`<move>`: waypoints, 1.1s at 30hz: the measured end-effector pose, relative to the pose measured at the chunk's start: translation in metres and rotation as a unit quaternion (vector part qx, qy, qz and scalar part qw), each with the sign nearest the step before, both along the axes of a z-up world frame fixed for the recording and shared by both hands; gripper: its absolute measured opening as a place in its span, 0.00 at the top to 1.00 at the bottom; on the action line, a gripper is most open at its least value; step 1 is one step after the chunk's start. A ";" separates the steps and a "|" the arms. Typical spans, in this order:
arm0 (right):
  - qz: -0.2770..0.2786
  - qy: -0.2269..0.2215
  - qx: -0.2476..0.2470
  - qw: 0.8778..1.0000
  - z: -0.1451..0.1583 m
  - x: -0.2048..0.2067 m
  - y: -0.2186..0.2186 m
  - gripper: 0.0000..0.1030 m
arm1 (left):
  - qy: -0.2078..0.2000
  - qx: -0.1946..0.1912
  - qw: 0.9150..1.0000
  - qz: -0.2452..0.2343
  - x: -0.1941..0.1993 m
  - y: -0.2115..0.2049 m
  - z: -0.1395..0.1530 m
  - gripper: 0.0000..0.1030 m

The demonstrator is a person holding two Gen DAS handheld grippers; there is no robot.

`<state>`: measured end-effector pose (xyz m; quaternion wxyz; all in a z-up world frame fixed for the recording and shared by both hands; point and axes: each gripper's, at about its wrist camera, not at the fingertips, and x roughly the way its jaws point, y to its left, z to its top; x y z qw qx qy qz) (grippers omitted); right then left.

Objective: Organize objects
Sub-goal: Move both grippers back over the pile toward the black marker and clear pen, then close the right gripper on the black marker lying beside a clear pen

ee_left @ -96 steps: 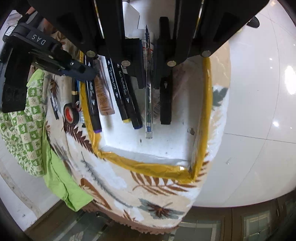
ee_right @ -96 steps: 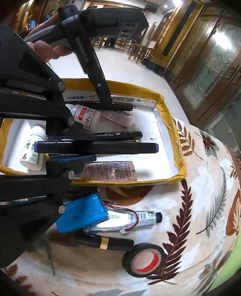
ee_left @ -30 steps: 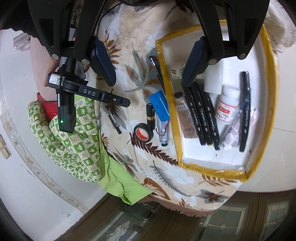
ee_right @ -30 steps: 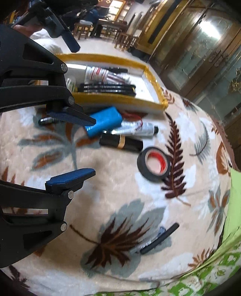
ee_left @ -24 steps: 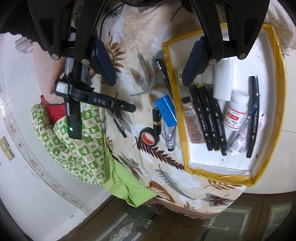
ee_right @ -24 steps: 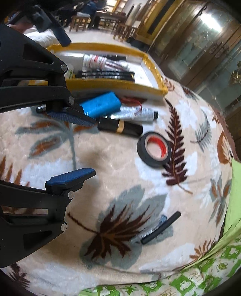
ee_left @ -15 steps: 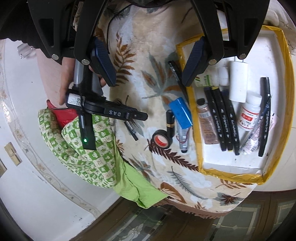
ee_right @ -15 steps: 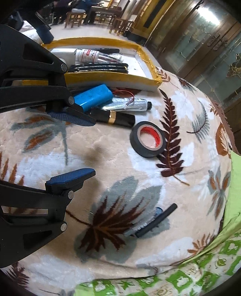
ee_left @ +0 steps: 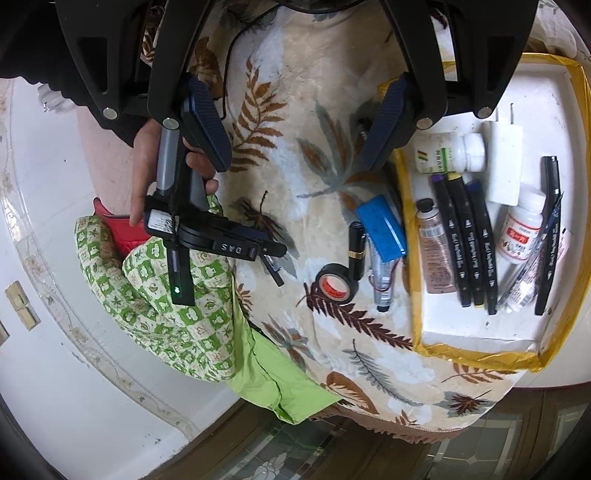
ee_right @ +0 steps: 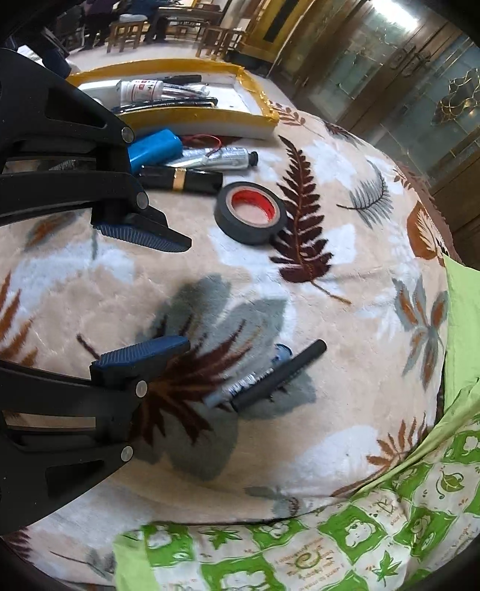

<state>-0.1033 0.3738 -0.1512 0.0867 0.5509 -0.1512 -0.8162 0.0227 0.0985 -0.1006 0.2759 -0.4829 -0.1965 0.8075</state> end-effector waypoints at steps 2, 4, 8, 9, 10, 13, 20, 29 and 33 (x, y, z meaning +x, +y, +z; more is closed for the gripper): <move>-0.006 0.001 -0.006 1.000 -0.003 -0.004 0.006 0.54 | 0.002 -0.010 1.000 -0.007 -0.001 0.008 0.002 0.28; -0.016 -0.001 -0.012 1.000 -0.007 -0.008 0.013 0.54 | 0.002 -0.022 1.000 -0.014 -0.003 0.017 0.003 0.28; -0.028 -0.003 -0.023 0.999 -0.014 -0.014 0.023 0.54 | 0.003 -0.025 0.999 -0.025 -0.006 0.033 0.009 0.28; -0.027 -0.005 -0.026 0.999 -0.017 -0.016 0.023 0.54 | 0.003 -0.026 0.999 -0.026 -0.008 0.038 0.010 0.28; -0.026 -0.004 -0.028 0.999 -0.018 -0.017 0.024 0.54 | 0.004 -0.026 0.999 -0.028 -0.009 0.042 0.012 0.28; -0.017 0.005 -0.023 1.000 -0.019 -0.020 0.022 0.54 | 0.003 -0.024 0.999 -0.032 -0.013 0.054 0.014 0.28; 0.005 0.020 -0.019 1.000 -0.017 -0.020 0.016 0.50 | -0.006 -0.025 0.999 -0.028 -0.023 0.069 0.012 0.28; 0.013 0.029 -0.031 0.999 -0.012 -0.025 0.016 0.50 | -0.013 -0.011 1.000 -0.013 -0.035 0.070 0.010 0.28; 0.001 0.075 -0.017 0.997 0.010 -0.018 0.019 0.50 | -0.014 -0.008 1.000 -0.010 -0.037 0.068 0.009 0.28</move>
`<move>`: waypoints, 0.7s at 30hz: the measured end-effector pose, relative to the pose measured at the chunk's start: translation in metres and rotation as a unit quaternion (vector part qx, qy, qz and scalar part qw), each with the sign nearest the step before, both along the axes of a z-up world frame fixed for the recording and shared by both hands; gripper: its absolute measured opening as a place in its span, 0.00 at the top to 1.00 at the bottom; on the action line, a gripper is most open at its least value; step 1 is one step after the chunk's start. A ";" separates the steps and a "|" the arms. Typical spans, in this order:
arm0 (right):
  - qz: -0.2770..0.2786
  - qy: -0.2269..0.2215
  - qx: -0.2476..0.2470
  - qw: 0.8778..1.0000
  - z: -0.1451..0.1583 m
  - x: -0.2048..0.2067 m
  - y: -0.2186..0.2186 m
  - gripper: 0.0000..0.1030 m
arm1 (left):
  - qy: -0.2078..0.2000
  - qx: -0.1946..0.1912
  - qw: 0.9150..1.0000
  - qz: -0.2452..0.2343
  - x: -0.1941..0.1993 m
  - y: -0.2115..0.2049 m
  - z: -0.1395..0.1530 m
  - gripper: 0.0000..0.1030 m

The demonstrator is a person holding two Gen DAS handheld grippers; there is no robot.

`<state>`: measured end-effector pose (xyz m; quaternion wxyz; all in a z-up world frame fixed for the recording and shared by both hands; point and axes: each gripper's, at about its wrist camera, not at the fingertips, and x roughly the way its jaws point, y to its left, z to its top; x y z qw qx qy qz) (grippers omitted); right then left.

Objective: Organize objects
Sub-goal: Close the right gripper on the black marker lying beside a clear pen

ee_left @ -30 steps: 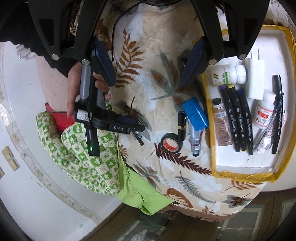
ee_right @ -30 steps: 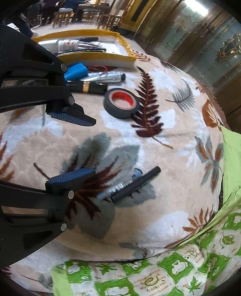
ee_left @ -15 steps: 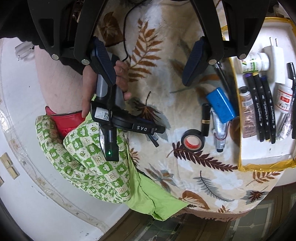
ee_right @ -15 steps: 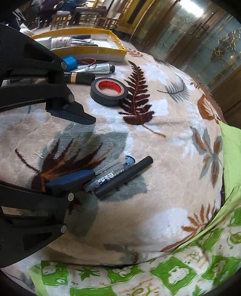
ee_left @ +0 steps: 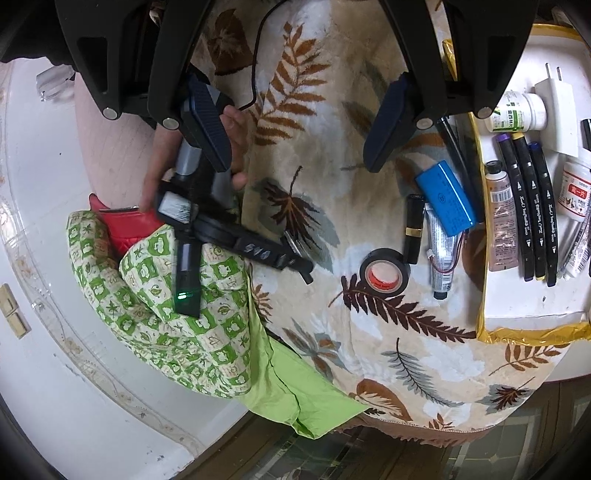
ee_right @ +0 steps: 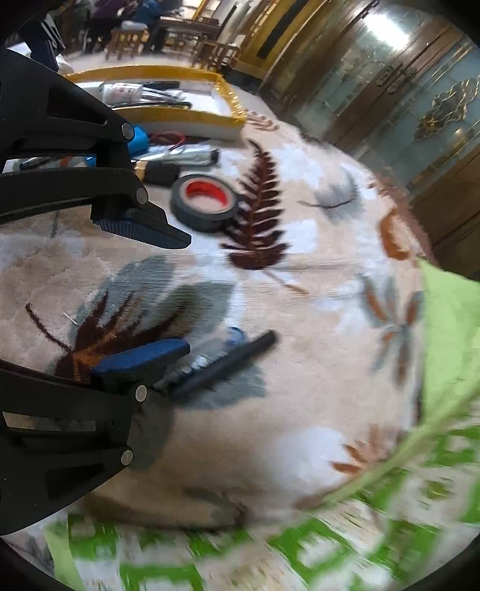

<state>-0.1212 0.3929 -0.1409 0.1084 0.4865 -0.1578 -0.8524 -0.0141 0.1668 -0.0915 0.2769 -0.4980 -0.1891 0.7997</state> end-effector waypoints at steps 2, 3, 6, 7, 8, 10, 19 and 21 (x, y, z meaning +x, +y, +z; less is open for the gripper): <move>-0.007 0.012 0.015 1.000 0.008 -0.004 0.003 0.50 | -0.003 0.004 1.000 0.002 -0.002 -0.001 -0.001 0.28; -0.010 0.010 0.022 1.000 0.008 -0.006 0.005 0.50 | -0.004 0.005 1.000 0.003 -0.002 -0.001 -0.002 0.28; -0.021 -0.015 0.026 0.999 -0.005 -0.016 0.012 0.50 | 0.001 0.004 1.000 0.002 -0.001 -0.001 0.000 0.28; -0.020 -0.027 0.026 0.999 -0.013 -0.019 0.014 0.50 | 0.001 0.004 1.000 0.003 -0.001 -0.002 0.000 0.28; -0.023 -0.035 0.031 0.999 -0.019 -0.021 0.015 0.50 | 0.000 0.005 1.000 0.004 -0.002 -0.003 0.000 0.28; -0.022 -0.047 0.026 0.998 -0.029 -0.025 0.018 0.49 | -0.002 0.007 1.000 0.006 -0.003 -0.005 -0.001 0.28; 0.020 -0.042 0.006 0.999 -0.025 -0.014 0.006 0.46 | -0.007 0.012 1.000 0.017 -0.007 -0.009 -0.005 0.28; 0.034 -0.043 0.000 0.999 -0.026 -0.008 -0.001 0.46 | -0.010 0.014 1.000 0.021 -0.008 -0.011 -0.006 0.28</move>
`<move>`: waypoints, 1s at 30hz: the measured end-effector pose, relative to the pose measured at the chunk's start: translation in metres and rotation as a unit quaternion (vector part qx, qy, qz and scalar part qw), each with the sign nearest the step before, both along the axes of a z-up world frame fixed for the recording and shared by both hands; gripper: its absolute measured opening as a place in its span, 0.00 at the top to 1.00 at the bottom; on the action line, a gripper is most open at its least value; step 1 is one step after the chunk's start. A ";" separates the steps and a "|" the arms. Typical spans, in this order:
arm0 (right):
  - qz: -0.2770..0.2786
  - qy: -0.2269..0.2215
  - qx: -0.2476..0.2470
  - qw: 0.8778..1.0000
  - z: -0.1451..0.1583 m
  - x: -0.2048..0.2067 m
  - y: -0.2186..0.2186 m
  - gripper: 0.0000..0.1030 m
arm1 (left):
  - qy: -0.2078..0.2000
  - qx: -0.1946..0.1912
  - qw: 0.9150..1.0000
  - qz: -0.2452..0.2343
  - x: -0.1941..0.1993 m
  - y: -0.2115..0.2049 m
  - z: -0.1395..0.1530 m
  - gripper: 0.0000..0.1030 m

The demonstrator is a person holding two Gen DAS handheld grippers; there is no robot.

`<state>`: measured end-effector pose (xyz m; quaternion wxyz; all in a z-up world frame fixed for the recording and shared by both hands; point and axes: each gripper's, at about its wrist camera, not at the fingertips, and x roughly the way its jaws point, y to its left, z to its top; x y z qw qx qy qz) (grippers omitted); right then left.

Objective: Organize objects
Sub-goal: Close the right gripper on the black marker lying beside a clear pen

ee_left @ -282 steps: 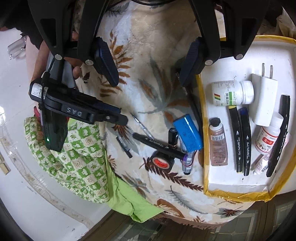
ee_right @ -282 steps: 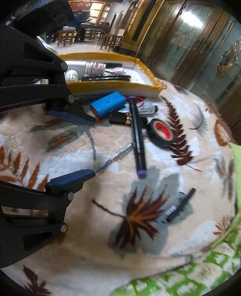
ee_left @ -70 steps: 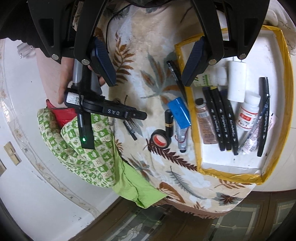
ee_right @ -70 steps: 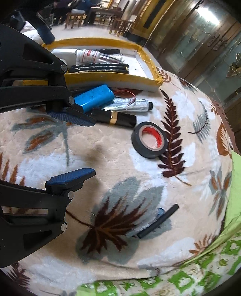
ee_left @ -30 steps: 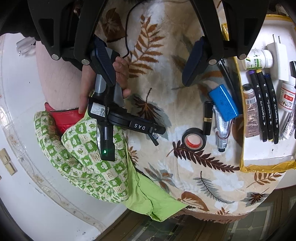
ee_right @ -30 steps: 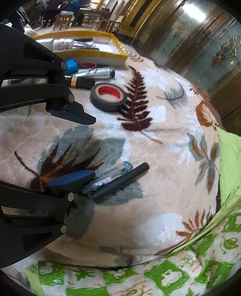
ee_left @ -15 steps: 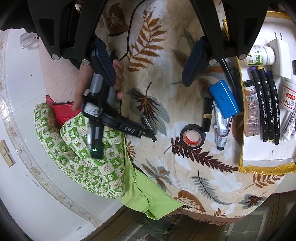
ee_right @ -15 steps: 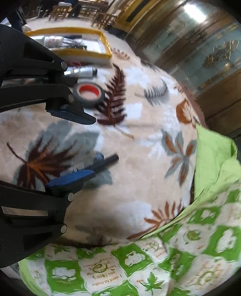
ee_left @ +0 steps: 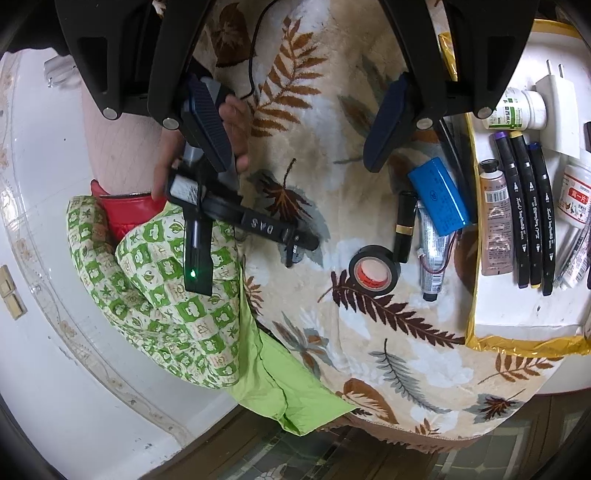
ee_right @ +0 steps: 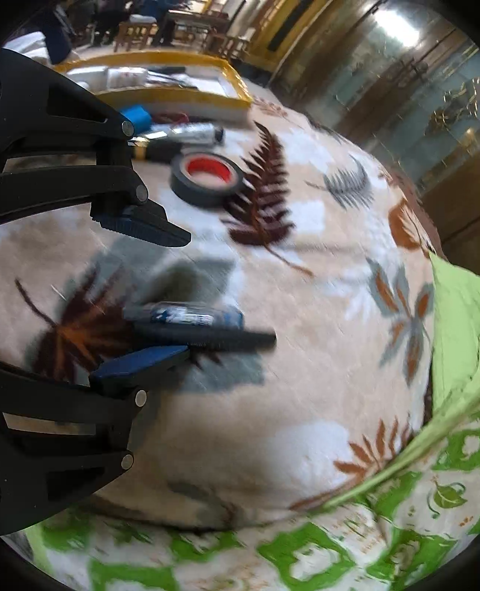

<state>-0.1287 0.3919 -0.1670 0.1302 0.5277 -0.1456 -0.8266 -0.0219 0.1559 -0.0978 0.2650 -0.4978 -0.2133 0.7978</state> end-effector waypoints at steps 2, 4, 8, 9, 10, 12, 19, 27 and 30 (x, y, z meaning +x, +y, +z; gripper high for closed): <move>0.013 0.000 -0.003 1.000 0.000 0.003 -0.009 0.46 | -0.001 0.001 1.000 0.003 0.000 -0.002 -0.001 0.28; 0.021 -0.002 -0.006 1.000 0.000 0.004 -0.014 0.46 | 0.003 0.001 1.000 0.004 0.001 -0.004 0.000 0.28; 0.019 -0.003 -0.024 1.000 0.007 0.010 -0.010 0.46 | 0.005 0.009 1.000 0.016 0.002 -0.014 0.001 0.28; 0.016 0.002 -0.024 1.000 0.010 0.013 -0.007 0.46 | 0.005 0.011 1.000 0.020 0.001 -0.017 0.001 0.28; 0.011 0.006 -0.024 1.000 0.014 0.017 -0.003 0.46 | 0.006 0.014 1.000 0.022 0.001 -0.019 0.002 0.28; -0.003 0.011 -0.031 0.999 0.018 0.023 0.010 0.46 | 0.004 0.021 0.999 0.025 -0.001 -0.021 0.001 0.28; -0.038 -0.004 -0.051 0.998 0.008 0.022 0.025 0.46 | 0.008 0.010 0.999 0.034 -0.004 -0.025 0.002 0.28; -0.101 -0.042 -0.002 0.994 -0.004 -0.007 0.016 0.84 | 0.007 -0.006 0.999 0.041 -0.015 -0.029 0.002 0.28; -0.091 -0.041 0.004 0.995 -0.003 -0.010 0.008 0.87 | 0.009 -0.018 0.999 0.034 -0.025 -0.025 0.003 0.28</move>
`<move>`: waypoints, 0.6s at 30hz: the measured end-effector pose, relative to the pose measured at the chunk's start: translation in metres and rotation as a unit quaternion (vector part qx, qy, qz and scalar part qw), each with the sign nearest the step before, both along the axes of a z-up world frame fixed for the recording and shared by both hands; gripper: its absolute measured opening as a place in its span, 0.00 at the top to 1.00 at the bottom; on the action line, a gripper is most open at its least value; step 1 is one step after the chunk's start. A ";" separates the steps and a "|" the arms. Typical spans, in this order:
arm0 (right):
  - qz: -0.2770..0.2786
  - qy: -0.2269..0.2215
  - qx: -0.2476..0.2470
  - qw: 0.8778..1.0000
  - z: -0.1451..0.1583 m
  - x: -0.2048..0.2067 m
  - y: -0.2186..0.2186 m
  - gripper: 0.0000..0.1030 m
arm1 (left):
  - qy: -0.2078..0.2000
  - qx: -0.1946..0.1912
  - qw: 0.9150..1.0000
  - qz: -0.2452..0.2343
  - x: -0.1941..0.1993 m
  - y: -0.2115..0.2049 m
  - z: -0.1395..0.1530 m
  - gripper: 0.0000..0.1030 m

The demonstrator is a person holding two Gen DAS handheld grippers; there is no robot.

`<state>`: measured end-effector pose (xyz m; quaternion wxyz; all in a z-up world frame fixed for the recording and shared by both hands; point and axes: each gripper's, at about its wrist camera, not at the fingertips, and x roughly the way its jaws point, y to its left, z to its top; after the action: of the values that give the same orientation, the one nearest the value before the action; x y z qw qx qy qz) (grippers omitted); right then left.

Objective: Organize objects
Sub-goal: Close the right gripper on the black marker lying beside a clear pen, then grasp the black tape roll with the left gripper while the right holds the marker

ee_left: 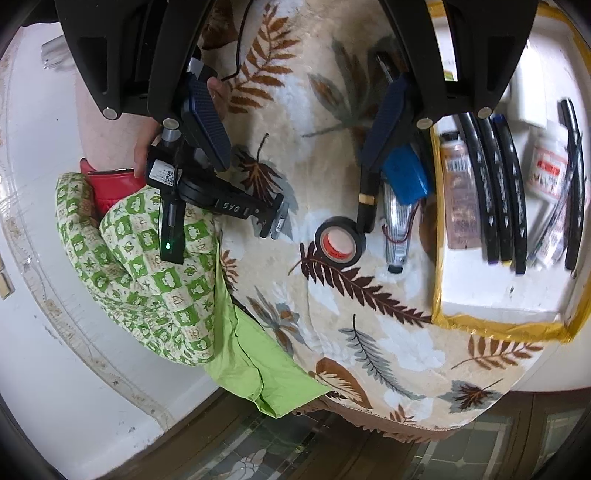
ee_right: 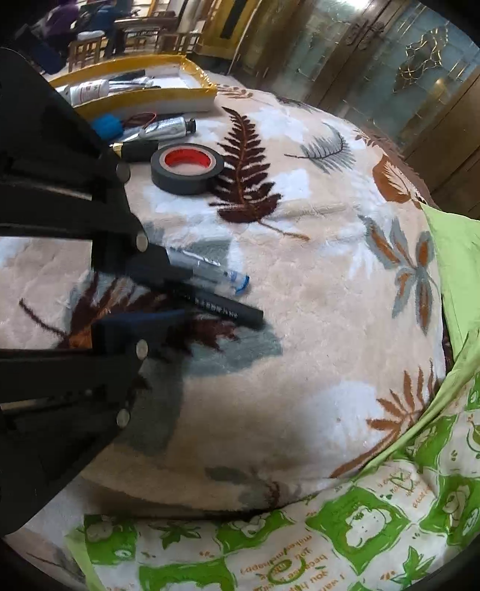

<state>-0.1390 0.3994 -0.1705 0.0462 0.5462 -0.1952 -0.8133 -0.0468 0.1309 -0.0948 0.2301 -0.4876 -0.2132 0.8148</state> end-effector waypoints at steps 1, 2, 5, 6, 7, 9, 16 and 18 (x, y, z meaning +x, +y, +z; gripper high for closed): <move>0.011 -0.002 0.007 1.000 -0.001 -0.004 -0.005 0.87 | 0.000 -0.004 1.000 -0.003 -0.004 0.002 0.000 0.28; 0.014 -0.006 0.014 1.000 -0.001 -0.008 -0.008 0.87 | 0.000 -0.010 1.000 -0.007 -0.012 0.005 -0.001 0.28; 0.006 -0.011 0.001 1.000 -0.004 -0.013 -0.004 0.87 | -0.004 -0.023 1.000 -0.013 -0.031 0.012 -0.002 0.28; 0.001 -0.011 -0.008 1.000 -0.004 -0.011 -0.001 0.88 | -0.008 -0.026 0.999 -0.017 -0.040 0.016 -0.003 0.28; -0.002 -0.013 -0.016 1.000 -0.004 -0.008 0.001 0.88 | -0.013 -0.033 0.999 -0.020 -0.049 0.020 -0.005 0.28; -0.005 -0.014 -0.029 0.999 -0.004 0.003 0.001 0.90 | -0.022 -0.054 0.998 -0.023 -0.069 0.029 -0.010 0.28; 0.019 -0.024 -0.037 0.999 -0.005 0.046 -0.012 0.90 | -0.065 -0.107 0.991 -0.049 -0.132 0.049 -0.041 0.36; 0.018 -0.023 -0.041 0.999 -0.006 0.048 -0.010 0.90 | -0.071 -0.115 0.989 -0.061 -0.142 0.053 -0.048 0.42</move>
<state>-0.0914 0.3893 -0.1768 0.0789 0.5656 -0.2194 -0.7910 -0.1887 0.1843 -0.1429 0.2054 -0.5797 -0.1037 0.7817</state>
